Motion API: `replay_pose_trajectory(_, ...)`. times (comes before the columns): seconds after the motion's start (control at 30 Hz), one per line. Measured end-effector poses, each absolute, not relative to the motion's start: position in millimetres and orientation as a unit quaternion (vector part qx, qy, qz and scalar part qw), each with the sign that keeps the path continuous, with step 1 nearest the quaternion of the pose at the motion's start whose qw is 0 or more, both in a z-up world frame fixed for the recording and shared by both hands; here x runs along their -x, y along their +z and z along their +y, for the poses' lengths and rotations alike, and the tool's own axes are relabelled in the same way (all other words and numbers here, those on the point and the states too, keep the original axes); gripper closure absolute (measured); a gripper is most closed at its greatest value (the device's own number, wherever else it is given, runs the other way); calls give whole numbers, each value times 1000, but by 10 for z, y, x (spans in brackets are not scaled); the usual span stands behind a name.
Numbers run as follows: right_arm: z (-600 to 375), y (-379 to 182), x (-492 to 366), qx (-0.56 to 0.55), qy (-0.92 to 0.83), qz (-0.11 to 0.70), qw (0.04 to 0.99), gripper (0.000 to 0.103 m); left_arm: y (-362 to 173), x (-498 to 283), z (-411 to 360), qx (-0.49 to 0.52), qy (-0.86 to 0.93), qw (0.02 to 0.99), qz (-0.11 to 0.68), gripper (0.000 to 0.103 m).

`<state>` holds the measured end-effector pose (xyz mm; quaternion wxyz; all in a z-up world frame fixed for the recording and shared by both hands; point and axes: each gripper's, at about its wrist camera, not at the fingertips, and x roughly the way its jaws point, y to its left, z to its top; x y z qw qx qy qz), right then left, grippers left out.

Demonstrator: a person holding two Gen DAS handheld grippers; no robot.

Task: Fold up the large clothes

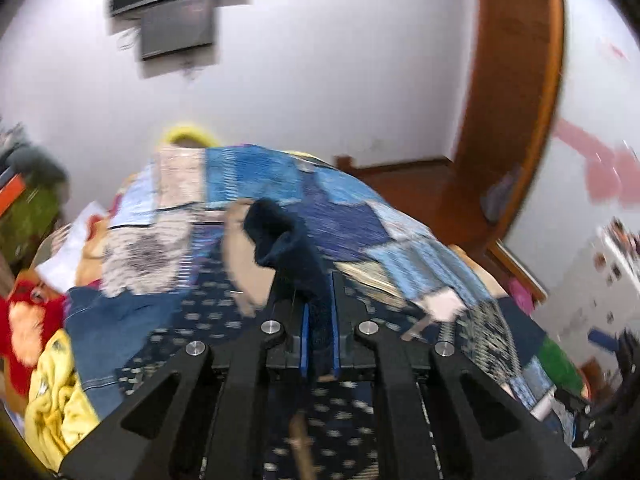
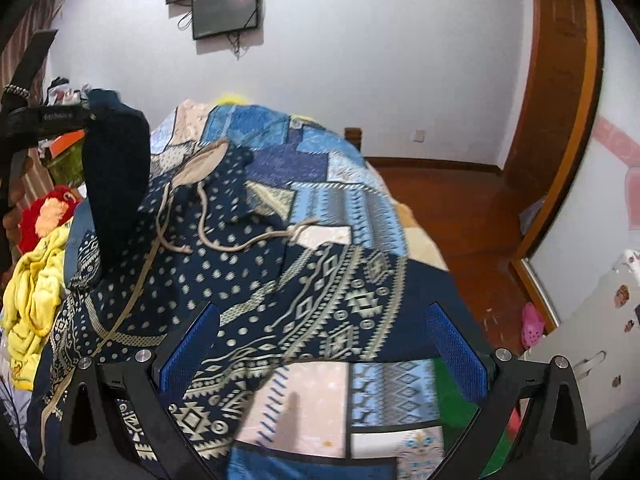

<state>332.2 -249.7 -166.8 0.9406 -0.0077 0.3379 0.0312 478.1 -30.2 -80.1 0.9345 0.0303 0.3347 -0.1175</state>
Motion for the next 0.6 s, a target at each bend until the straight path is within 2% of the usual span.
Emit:
replay_pose_trajectory(0.1,-2697,-1641,-3259,-4,16,337,941,0,-1101,-4843,-694,-63,-151,915,370,96)
replay_pose_trajectory(0.2,-2923,-1676,-3213,-19,4,345,938,0,-1571,-4916,-966,-57,-227,872,429,96)
replay_pose_trajectory(0.4,-3219,-1846,-3275,-24,-25,374,927,0,-2403,-4906,-1281,-40,-265,802,534,95)
replay_pose_trajectory(0.5,-3366,-1986,-3369,-53,-23,400,914,0,-2507,-4845,-1291,-25,-267,787,555,88)
replay_pose_trajectory(0.6,-3499,-2139,-3489,-83,-16,429,900,0,-2388,-4731,-1230,-19,-281,787,548,73)
